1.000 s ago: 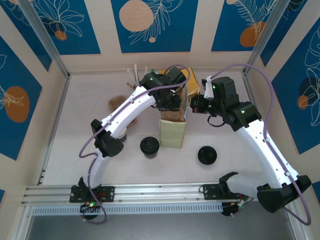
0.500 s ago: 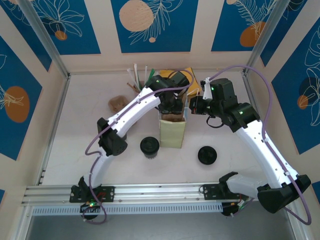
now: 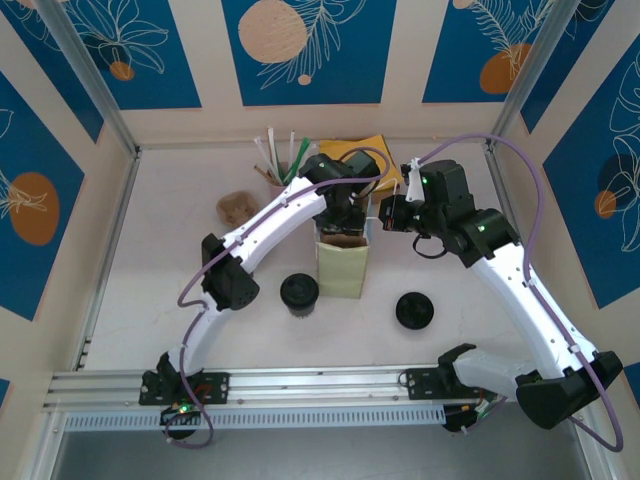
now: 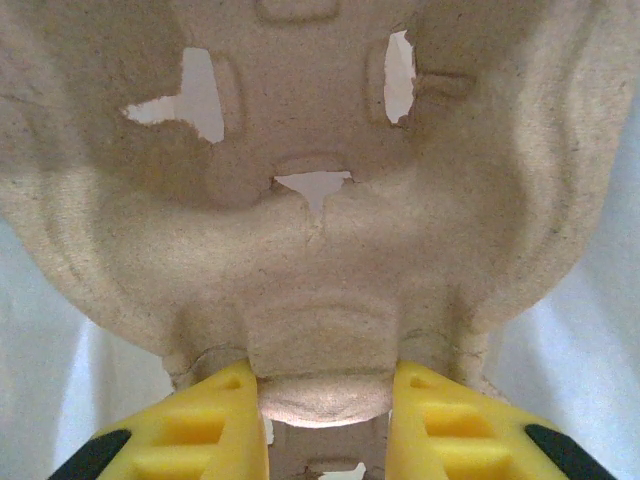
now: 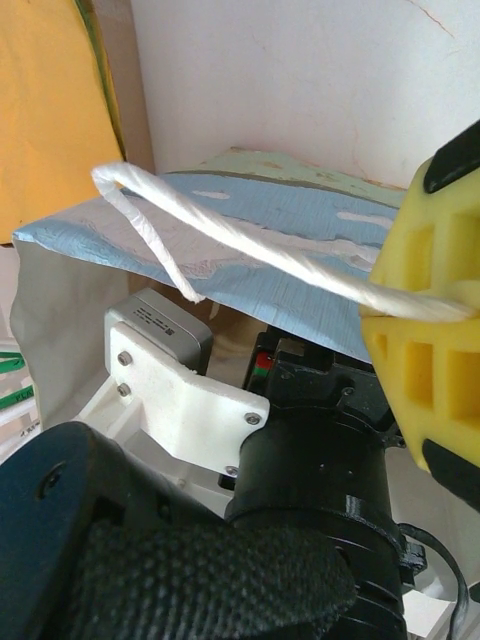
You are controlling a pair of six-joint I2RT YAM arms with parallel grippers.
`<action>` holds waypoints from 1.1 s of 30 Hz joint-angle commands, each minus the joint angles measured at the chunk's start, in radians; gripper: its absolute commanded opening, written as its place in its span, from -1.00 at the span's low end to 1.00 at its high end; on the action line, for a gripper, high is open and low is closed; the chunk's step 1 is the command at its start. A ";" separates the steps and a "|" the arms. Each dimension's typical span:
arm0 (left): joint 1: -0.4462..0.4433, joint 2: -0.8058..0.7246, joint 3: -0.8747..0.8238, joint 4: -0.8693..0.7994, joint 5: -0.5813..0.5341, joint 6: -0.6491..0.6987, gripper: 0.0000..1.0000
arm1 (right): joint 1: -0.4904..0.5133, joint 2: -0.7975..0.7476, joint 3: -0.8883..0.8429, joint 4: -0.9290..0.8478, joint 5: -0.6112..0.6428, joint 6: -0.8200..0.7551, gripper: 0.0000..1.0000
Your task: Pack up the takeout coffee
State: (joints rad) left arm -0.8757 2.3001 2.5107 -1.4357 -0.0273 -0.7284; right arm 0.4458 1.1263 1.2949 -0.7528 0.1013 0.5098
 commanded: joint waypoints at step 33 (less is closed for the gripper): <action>-0.012 0.126 0.016 -0.049 -0.009 -0.038 -0.47 | -0.050 -0.072 -0.045 0.020 -0.026 0.002 -0.94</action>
State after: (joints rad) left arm -0.8757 2.4065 2.5111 -1.4487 -0.0277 -0.7525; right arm 0.4034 1.0805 1.2610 -0.7403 0.0860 0.5095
